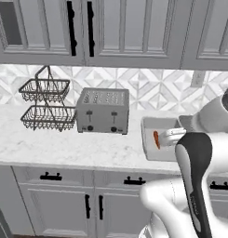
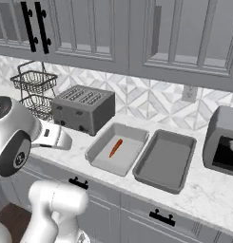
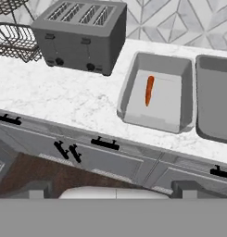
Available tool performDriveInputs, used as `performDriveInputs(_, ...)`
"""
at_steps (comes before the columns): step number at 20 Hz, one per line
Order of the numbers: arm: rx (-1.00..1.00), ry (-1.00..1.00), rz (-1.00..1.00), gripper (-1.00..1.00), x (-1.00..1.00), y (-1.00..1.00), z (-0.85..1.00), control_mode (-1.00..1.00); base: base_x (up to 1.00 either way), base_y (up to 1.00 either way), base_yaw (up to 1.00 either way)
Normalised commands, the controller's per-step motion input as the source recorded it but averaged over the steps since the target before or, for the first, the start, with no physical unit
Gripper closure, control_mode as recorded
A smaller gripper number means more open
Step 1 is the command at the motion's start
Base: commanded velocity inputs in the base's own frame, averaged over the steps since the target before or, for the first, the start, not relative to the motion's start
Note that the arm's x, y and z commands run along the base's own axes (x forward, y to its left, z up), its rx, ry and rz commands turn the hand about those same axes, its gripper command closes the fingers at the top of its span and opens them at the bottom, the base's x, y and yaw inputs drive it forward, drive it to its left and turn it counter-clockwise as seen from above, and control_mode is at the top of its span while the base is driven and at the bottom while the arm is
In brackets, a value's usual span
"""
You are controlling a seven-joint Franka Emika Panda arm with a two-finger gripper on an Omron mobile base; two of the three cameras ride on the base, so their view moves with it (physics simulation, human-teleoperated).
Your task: Place one carrot and one fish in each tupperware on the nearby counter, to pack two identical lunches.
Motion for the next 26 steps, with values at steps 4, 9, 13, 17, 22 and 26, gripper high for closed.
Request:
performDriveInputs(4, 0.0, 0.0, 0.0, -1.0, 0.0, 0.0, 0.0, 1.0, -0.67, -0.65, 0.77)
performDriveInputs(9, 0.0, 0.0, 0.0, -1.0, 0.0, 0.0, 0.0, 1.0, -0.93, -0.47, 0.72)
performDriveInputs(13, 0.0, 0.0, 0.0, -1.0, 0.0, 0.0, 0.0, 1.0, -1.0, 0.08, 0.56)
performDriveInputs(17, 0.0, 0.0, 0.0, -1.0, 0.0, 0.0, 0.0, 1.0, -0.39, 0.79, 0.67)
performDriveInputs(22, 0.0, 0.0, 0.0, -1.0, 0.0, 0.0, 0.0, 1.0, -0.01, 0.86, 0.8)
performDriveInputs(26, 0.0, 0.0, 0.0, -1.0, 0.0, 0.0, 0.0, 1.0, 0.0, 0.58, 0.69)
